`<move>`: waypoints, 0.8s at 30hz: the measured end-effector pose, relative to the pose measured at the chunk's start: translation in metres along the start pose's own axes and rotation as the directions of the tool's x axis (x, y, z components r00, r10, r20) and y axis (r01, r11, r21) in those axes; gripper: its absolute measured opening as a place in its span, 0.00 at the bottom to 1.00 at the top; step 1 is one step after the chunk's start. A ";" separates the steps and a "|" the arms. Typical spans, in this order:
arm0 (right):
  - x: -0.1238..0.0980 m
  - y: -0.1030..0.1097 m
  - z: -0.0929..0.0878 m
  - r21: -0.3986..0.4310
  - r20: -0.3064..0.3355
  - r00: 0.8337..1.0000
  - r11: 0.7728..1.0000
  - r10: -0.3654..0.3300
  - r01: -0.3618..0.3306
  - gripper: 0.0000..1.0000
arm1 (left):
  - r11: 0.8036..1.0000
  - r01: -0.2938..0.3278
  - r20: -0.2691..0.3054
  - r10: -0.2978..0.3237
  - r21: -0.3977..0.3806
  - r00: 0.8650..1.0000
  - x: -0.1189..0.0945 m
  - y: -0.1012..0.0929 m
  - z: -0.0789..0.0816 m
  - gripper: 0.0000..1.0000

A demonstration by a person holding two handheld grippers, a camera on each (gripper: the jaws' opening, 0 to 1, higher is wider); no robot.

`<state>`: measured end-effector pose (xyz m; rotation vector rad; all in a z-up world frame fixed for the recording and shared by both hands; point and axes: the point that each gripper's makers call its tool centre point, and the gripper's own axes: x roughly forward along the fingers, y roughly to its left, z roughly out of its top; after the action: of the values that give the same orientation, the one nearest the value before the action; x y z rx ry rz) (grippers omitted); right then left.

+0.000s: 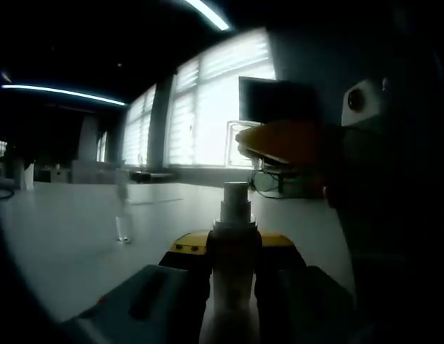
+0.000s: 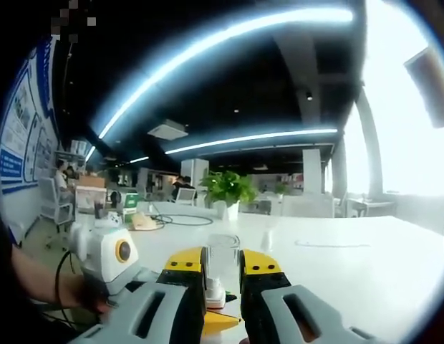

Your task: Clamp pump bottle remove cover press pump head put on cover

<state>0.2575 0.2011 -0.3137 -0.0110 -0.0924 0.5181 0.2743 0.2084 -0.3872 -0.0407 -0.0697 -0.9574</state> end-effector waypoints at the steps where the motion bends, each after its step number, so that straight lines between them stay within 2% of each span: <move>1: -0.001 -0.003 0.000 0.002 0.000 1.000 1.000 -0.005 0.005 0.13 | 1.000 -0.001 0.000 0.001 0.000 1.000 0.000 0.000 0.000 0.14; 8: -0.004 -0.019 -0.002 0.009 0.002 0.999 0.999 -0.044 0.044 0.13 | 1.000 -0.001 0.000 0.001 0.000 1.000 0.000 0.000 0.000 0.14; 24: -0.029 -0.085 -0.028 0.017 -0.018 0.979 0.979 -0.205 0.205 0.13 | 1.000 -0.001 0.001 0.001 0.006 1.000 0.000 -0.001 0.000 0.14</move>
<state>0.2767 0.1130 -0.3407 0.0129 -0.0714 0.3126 0.2735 0.2079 -0.3870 -0.0358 -0.0730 -0.9560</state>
